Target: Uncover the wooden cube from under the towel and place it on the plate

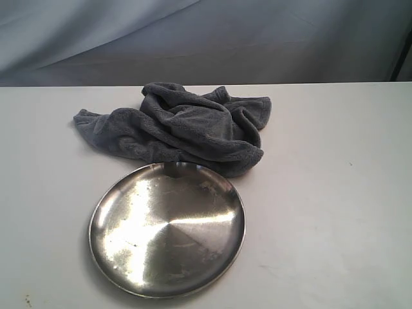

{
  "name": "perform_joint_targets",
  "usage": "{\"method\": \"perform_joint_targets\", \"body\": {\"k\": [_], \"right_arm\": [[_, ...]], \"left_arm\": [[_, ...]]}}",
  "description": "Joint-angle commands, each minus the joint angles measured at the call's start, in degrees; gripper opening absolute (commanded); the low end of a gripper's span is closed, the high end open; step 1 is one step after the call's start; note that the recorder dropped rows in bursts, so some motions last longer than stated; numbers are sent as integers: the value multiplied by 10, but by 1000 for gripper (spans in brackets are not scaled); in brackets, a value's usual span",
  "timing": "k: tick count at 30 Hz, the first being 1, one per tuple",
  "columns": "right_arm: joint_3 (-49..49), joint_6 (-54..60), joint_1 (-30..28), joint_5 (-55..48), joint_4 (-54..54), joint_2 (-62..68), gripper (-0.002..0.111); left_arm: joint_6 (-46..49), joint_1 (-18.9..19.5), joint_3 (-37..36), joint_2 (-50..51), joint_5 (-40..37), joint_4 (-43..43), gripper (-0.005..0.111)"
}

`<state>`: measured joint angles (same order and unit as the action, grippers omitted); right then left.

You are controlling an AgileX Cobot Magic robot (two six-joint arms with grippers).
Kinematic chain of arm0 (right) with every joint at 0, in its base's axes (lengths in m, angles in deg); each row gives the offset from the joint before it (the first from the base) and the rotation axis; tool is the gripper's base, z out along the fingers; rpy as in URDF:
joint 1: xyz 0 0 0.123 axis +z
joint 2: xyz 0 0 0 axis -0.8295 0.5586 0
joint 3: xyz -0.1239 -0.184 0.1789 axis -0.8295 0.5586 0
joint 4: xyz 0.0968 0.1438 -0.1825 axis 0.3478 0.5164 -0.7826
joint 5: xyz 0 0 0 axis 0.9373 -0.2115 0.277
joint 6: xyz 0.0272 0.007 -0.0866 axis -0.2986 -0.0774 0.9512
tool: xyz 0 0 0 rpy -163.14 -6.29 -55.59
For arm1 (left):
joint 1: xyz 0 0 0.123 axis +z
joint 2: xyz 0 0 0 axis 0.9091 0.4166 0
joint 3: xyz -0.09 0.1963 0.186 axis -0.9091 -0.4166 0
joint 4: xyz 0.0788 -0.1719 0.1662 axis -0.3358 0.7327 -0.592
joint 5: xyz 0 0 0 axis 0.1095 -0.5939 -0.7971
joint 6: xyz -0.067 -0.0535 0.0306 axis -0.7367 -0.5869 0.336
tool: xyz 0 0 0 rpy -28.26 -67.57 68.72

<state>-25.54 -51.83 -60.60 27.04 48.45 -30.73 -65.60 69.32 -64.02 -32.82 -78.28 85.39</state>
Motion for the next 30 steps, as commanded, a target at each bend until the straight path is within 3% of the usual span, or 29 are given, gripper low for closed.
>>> {"method": "perform_joint_targets", "body": {"k": [1, 11, 19, 24, 30], "right_arm": [[1, -2, 0, -7, 3, -4, 3], [1, -2, 0, -7, 3, -4, 3], [1, -2, 0, -7, 3, -4, 3], [1, -2, 0, -7, 3, -4, 3], [1, -2, 0, -7, 3, -4, 3]], "left_arm": [[2, 1, -2, -1, 2, 0, 0], [-18, 1, -2, -1, 4, 19, 0], [-59, 1, -2, -1, 92, 213, 0], [-57, 1, 95, 4, -2, 182, 0], [-22, 1, 243, 127, -143, 121, 0]]}}
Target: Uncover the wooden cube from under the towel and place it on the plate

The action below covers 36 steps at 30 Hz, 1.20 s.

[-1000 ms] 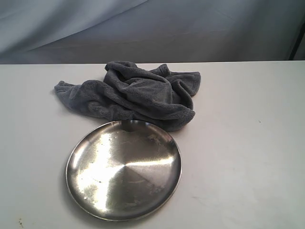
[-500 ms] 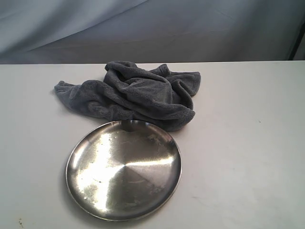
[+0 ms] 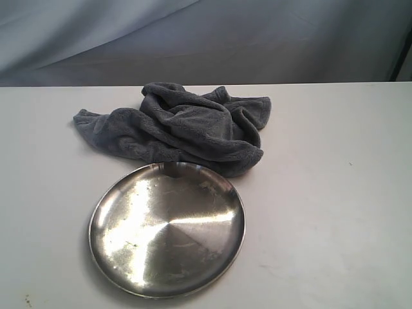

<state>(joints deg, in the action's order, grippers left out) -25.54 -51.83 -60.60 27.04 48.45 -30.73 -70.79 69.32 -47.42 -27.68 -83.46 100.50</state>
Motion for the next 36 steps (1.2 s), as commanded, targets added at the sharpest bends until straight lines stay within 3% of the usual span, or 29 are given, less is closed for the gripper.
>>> {"method": "perform_joint_targets", "body": {"k": [1, 7, 10, 12, 13, 16, 20, 21, 29, 36], "right_arm": [[1, -2, 0, -7, 3, -4, 3], [1, -2, 0, -7, 3, -4, 3], [1, -2, 0, -7, 3, -4, 3], [1, -2, 0, -7, 3, -4, 3], [1, -2, 0, -7, 3, -4, 3], [1, -2, 0, -7, 3, -4, 3], [1, -2, 0, -7, 3, -4, 3], [1, -2, 0, -7, 3, -4, 3], [1, -2, 0, -7, 3, -4, 3], [1, -2, 0, -7, 3, -4, 3]], "left_arm": [[57, 1, 108, 112, -120, -30, 0], [148, -4, 291, 330, -275, -29, 0], [204, -53, 373, 420, -335, -43, 0], [191, -106, 417, 479, -389, -92, 0], [160, -150, 437, 514, -420, -149, 0], [80, -255, 444, 586, -457, -271, 0], [-19, -384, 444, 692, -453, -288, 0], [-35, -400, 444, 715, -453, -285, 0], [-49, -469, 484, 900, -447, -201, 0], [-50, -502, 608, 997, -378, -150, 0]]}}
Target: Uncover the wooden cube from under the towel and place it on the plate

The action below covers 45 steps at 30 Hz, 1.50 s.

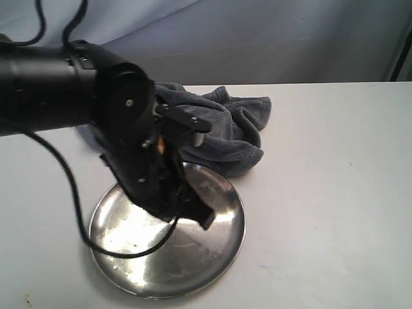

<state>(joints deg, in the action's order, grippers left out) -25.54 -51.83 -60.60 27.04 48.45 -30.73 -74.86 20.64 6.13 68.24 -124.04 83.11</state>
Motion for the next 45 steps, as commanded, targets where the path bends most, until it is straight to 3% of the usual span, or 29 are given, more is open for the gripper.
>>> {"method": "perform_joint_targets", "body": {"k": [1, 8, 15, 21, 27, 30, 34, 36, 40, 42, 44, 45], "right_arm": [[1, -2, 0, -7, 3, -4, 3], [1, -2, 0, -7, 3, -4, 3], [1, -2, 0, -7, 3, -4, 3], [1, -2, 0, -7, 3, -4, 3], [1, -2, 0, -7, 3, -4, 3], [1, -2, 0, -7, 3, -4, 3], [1, -2, 0, -7, 3, -4, 3], [1, -2, 0, -7, 3, -4, 3], [1, -2, 0, -7, 3, -4, 3], [1, -2, 0, -7, 3, -4, 3], [1, -2, 0, -7, 3, -4, 3], [1, -2, 0, -7, 3, -4, 3]], "left_arm": [[-11, -15, 92, 45, 28, 28, 0], [-47, 13, 256, 103, 0, 36, 0], [-53, 90, 392, 158, -63, 23, 0], [-61, 165, 419, 158, -110, 8, 0], [-54, 225, 414, 145, -135, -102, 0], [-54, 242, 372, 115, -135, -105, 0], [-40, 248, 259, 53, -121, -90, 0], [-40, 248, 193, 19, -80, -71, 0], [-37, 246, 34, -62, 79, -3, 0], [-10, 224, -53, -107, 166, 17, 0], [4, 181, -100, -133, 209, 17, 0], [4, 141, -112, -137, 224, 17, 0]]}}
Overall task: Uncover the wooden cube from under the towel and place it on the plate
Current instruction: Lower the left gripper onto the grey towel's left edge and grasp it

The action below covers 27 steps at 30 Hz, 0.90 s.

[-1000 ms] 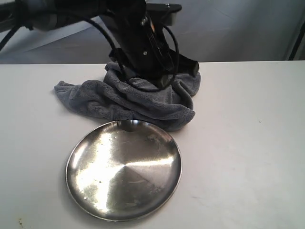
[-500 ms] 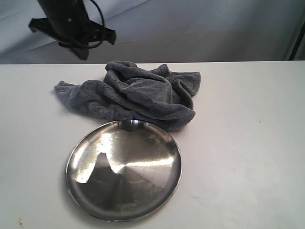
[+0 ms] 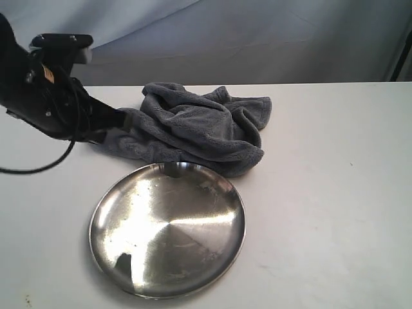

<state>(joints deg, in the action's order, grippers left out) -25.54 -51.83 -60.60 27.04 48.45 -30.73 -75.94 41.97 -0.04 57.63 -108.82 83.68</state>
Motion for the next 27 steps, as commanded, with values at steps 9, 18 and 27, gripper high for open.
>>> {"method": "perform_joint_targets", "body": {"k": [9, 18, 27], "right_arm": [[1, -2, 0, -7, 3, -4, 3], [1, -2, 0, -7, 3, -4, 3], [1, -2, 0, -7, 3, -4, 3]], "left_arm": [[-49, -155, 160, 119, 30, -93, 0], [-228, -40, 301, 231, -75, -97, 13], [-213, 8, 308, 284, -27, -99, 57]]}}
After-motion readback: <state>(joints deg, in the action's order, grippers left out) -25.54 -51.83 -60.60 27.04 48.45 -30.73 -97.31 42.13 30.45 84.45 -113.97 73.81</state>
